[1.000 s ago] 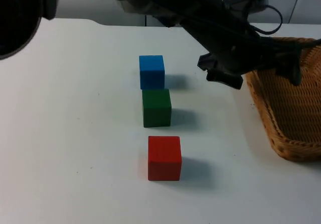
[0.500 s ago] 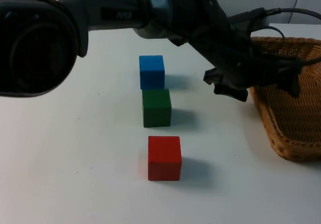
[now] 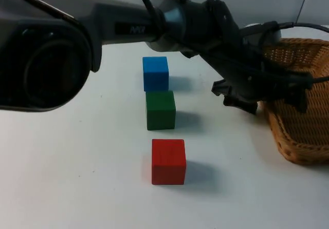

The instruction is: Pick up the basket with the left hand and place the blue cube into the basket with the right hand.

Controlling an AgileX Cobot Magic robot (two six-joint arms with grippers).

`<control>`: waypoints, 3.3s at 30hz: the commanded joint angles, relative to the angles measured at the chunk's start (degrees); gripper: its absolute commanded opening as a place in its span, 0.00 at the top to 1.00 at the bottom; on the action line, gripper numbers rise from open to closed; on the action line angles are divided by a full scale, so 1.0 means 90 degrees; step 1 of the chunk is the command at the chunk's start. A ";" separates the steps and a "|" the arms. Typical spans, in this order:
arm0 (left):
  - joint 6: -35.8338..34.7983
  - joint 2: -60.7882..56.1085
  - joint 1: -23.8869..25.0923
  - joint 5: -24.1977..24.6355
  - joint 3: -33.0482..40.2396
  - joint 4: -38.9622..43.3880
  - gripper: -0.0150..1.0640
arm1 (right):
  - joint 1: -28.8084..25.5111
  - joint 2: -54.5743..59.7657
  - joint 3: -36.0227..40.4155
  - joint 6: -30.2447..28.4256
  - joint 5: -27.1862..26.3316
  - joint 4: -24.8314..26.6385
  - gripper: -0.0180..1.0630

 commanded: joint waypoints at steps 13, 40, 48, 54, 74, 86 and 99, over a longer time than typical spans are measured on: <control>-0.0057 0.0087 -0.0111 -0.0397 -0.0067 -0.0404 0.98 | -0.0048 -0.0025 0.0034 -0.0015 -0.0056 -0.0005 0.02; -0.2991 -0.2102 0.0683 0.0676 -0.0044 0.2952 0.99 | -0.0048 -0.0025 0.0034 -0.0027 -0.0056 -0.0005 0.02; -0.2653 -0.2540 0.0777 0.0839 -0.0044 0.2563 0.99 | -0.0048 -0.0025 0.0034 -0.0027 -0.0056 -0.0005 0.02; -0.2653 -0.2886 0.1029 0.0813 -0.0044 0.2609 0.99 | -0.0048 -0.0025 0.0034 -0.0027 -0.0056 -0.0005 0.02; -0.3721 -0.5969 0.2207 -0.2049 0.5212 0.3553 0.99 | -0.0048 -0.0025 0.0034 -0.0027 -0.0056 -0.0005 0.02; -0.0821 -0.7752 0.3746 -0.1206 0.7591 0.1617 0.99 | -0.0048 -0.0025 0.0034 -0.0091 -0.0056 0.0012 0.02; 0.3030 -0.7895 0.5692 0.0810 0.8816 -0.1381 0.99 | -0.0048 -0.0025 0.0034 -0.0155 -0.0056 0.0077 0.02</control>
